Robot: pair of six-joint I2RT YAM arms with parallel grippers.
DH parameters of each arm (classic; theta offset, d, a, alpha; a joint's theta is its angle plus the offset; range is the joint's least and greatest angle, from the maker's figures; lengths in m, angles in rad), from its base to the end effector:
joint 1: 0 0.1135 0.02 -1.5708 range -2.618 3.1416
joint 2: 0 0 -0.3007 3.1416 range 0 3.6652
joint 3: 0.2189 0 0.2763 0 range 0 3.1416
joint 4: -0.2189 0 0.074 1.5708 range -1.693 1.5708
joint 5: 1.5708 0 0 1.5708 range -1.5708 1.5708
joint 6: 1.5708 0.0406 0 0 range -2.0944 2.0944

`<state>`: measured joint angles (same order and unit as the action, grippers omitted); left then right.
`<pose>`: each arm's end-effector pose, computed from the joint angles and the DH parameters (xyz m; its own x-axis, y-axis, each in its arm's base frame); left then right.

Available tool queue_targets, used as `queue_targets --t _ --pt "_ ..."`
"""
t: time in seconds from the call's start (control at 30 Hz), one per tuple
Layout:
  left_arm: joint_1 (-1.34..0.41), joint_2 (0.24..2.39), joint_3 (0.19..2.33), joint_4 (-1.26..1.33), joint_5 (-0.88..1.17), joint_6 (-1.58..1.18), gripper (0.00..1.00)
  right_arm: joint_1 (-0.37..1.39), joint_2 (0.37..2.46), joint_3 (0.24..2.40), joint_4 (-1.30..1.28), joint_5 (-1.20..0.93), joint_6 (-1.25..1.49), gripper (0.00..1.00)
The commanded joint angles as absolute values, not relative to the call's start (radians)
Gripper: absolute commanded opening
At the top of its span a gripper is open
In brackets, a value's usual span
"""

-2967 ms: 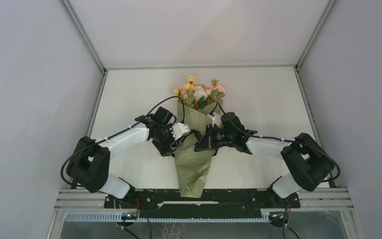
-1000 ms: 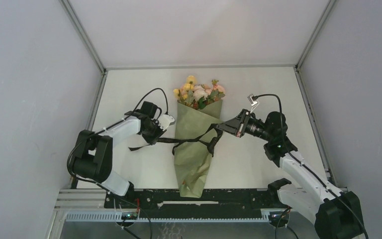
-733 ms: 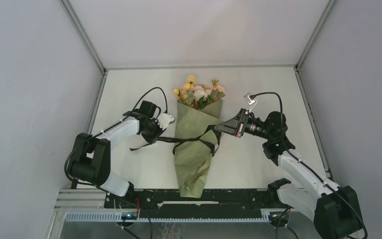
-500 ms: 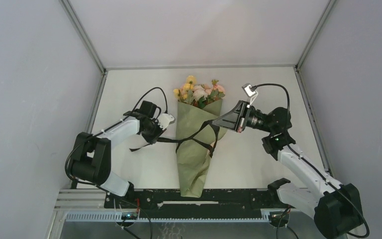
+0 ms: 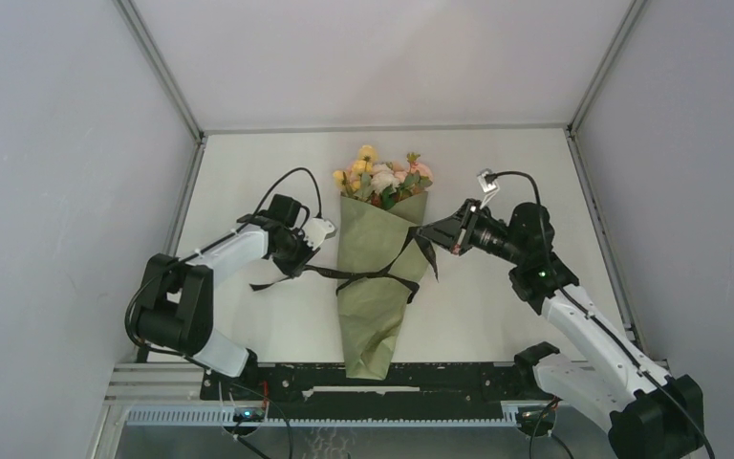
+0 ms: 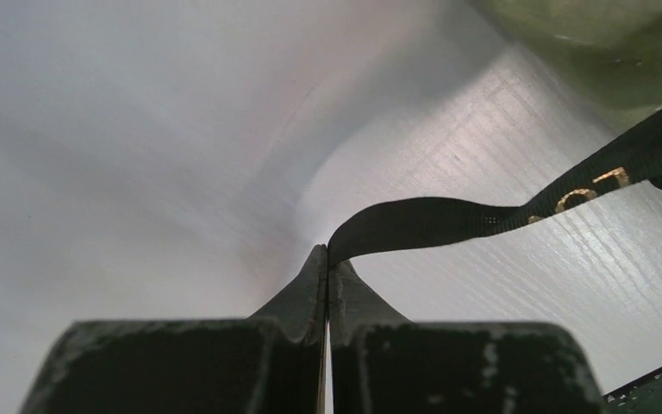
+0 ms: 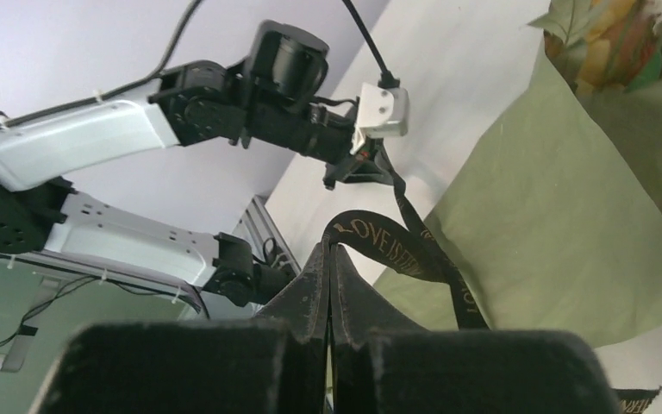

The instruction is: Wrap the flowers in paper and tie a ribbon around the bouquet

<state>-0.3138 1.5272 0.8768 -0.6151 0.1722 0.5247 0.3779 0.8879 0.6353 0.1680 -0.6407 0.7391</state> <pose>0.2757 -0.0968 0.1896 -0.6082 0.7163 -0.3420 0.7601 0.6498 0.0091 0.1886 0.1010 0.3285 -0.6302 0.3309 -0.7024 -0.5749 0.4093 0.7085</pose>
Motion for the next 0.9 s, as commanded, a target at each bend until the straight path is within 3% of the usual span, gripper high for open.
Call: queue_targets --t 0.0,0.57,0.77,0.87 --pt "-0.314 1.482 0.876 -0.620 0.220 0.504 0.00 0.426 0.933 0.720 0.112 -0.596 0.620 0.00" --pt "-0.314 1.388 0.885 -0.631 0.237 0.487 0.00 0.559 1.045 0.810 0.066 -0.439 0.425 0.00" --pt "-0.330 1.357 0.977 -0.676 0.264 0.461 0.00 0.641 1.178 0.964 0.055 -0.271 0.357 0.00" --pt "-0.271 1.329 0.981 -0.659 0.142 0.503 0.00 0.428 1.131 0.926 0.046 -0.158 0.406 0.00"
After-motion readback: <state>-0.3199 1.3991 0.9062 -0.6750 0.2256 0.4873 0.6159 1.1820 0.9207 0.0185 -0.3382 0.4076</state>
